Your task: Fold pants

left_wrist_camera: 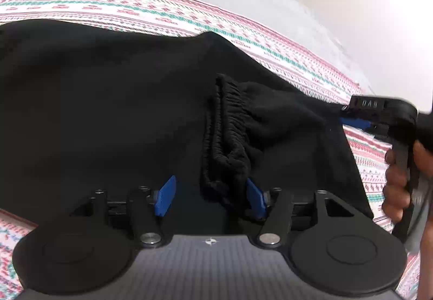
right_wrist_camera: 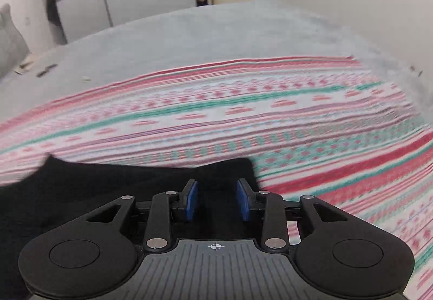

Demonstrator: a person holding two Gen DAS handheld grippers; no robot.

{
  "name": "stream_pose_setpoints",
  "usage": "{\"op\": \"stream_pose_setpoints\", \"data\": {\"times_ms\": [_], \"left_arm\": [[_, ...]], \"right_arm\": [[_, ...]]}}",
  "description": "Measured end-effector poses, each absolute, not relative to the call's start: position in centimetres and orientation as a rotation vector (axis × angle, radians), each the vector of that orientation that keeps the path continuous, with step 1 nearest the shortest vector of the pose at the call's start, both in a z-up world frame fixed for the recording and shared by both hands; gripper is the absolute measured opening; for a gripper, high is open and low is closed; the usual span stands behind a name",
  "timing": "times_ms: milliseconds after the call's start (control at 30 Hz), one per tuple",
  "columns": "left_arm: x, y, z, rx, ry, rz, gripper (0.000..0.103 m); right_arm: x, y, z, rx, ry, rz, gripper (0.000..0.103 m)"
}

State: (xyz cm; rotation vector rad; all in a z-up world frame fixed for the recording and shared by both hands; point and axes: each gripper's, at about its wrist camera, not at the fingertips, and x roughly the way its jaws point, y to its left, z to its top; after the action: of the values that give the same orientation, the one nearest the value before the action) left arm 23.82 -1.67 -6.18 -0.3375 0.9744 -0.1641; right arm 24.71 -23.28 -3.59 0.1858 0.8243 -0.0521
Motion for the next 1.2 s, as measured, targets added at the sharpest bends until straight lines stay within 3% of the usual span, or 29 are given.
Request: {"op": "stream_pose_setpoints", "data": {"times_ms": [167,300,400,733,800,867,1167,1200], "left_arm": [[22.5,0.2,-5.4,-0.314,0.948,-0.131,0.084],[21.3,2.1,-5.1,-0.309,0.944,-0.11,0.084],[20.6,4.4,-4.7,-0.328,0.929,-0.075,0.089],[18.3,14.8,-2.6,-0.568,0.826,0.085,0.092],[17.5,17.4,-2.2,-0.648,0.798,0.132,0.093],[16.9,19.8,-2.1,-0.732,0.779,0.186,0.098],[17.1,24.1,-5.0,-0.978,0.789,0.328,0.1],[17.1,24.2,-5.5,-1.01,0.796,0.316,0.1]], "right_arm": [[22.1,-18.1,-3.0,0.172,0.842,0.079,0.032],[20.8,-12.0,-4.4,0.032,0.902,0.204,0.039],[20.4,-8.8,-5.9,-0.049,0.948,0.228,0.039],[19.1,-5.4,-4.8,-0.176,0.861,0.211,0.039],[18.8,-5.2,-3.7,-0.159,0.829,0.246,0.053],[18.3,-4.5,-3.1,-0.169,0.788,0.282,0.058],[16.1,0.1,-8.0,-0.499,0.818,0.309,0.054],[16.1,0.2,-8.1,-0.51,0.812,0.309,0.044]]}}
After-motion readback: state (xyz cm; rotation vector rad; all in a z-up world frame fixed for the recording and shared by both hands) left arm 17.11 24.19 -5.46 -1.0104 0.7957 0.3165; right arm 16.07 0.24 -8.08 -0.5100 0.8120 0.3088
